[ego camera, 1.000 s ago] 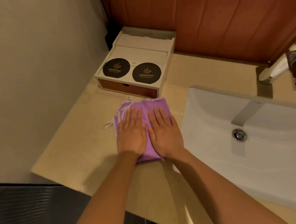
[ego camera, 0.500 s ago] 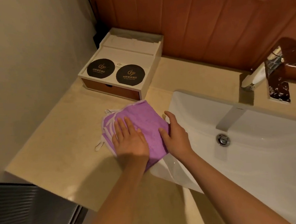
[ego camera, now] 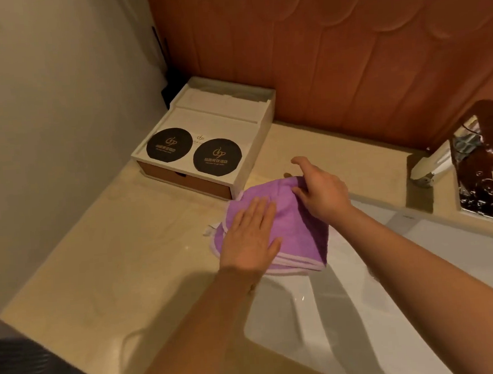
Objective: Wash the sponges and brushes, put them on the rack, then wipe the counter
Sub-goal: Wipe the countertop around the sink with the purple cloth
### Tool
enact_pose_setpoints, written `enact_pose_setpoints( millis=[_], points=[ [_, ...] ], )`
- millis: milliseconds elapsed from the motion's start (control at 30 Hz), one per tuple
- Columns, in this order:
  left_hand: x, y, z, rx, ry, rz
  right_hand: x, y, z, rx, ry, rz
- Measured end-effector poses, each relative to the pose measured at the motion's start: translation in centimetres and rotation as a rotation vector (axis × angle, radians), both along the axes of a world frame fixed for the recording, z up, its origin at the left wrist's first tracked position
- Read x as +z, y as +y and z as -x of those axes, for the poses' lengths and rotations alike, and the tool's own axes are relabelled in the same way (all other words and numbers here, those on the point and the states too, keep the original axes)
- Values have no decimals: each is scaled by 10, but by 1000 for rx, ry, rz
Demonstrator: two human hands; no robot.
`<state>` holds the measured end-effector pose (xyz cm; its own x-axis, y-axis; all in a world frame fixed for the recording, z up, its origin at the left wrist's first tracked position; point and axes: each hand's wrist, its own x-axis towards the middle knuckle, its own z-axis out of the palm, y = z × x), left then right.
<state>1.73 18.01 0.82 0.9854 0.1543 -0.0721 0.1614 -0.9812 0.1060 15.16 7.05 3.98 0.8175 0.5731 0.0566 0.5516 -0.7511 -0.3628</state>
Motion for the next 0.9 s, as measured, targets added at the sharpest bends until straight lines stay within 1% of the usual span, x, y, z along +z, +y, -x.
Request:
enact_pose_setpoints(
  millis=[33,67,133,200,267,367,400,433,500,533,567,600,633,667,700,767,833,900],
  points=[
    [-3,2,-6,-35,38,56,3,3,-11,-6,-8,24],
    [-6,5,-14,-39,30,88,6,6,-22,-8,-15,44],
    [-12,8,-36,-32,-44,84,10,15,-44,-28,-28,47],
    [-16,5,-54,23,-75,149,9,24,-60,-58,-48,47],
    [-20,2,-70,52,-100,142,2,27,-67,-92,-134,71],
    [-20,3,-88,65,-71,165,-22,23,-57,-129,-272,-11],
    [-22,3,-95,58,-48,137,-29,21,-53,-133,-266,-18],
    [-22,5,-101,64,-52,86,-34,21,-49,-120,-203,6],
    [-20,7,-112,90,-88,72,-43,21,-48,-78,-14,111],
    [-15,7,-116,75,-61,58,-47,21,-53,-69,43,176],
    [-19,8,-120,26,-80,29,-49,22,-59,-65,67,228],
    [-21,9,-125,10,-10,44,-49,23,-67,-70,73,252],
    [-20,11,-128,26,54,71,-49,25,-72,-65,69,259],
    [-20,14,-133,35,62,80,-48,27,-77,-56,66,261],
    [-20,17,-138,50,26,117,-47,28,-83,-53,71,253],
    [-21,18,-155,96,-23,259,-46,28,-97,-54,68,244],
    [-18,17,-182,145,-14,413,-45,27,-114,-79,43,247],
    [-14,16,-208,171,5,471,-46,24,-124,-120,-18,252]
  ],
)
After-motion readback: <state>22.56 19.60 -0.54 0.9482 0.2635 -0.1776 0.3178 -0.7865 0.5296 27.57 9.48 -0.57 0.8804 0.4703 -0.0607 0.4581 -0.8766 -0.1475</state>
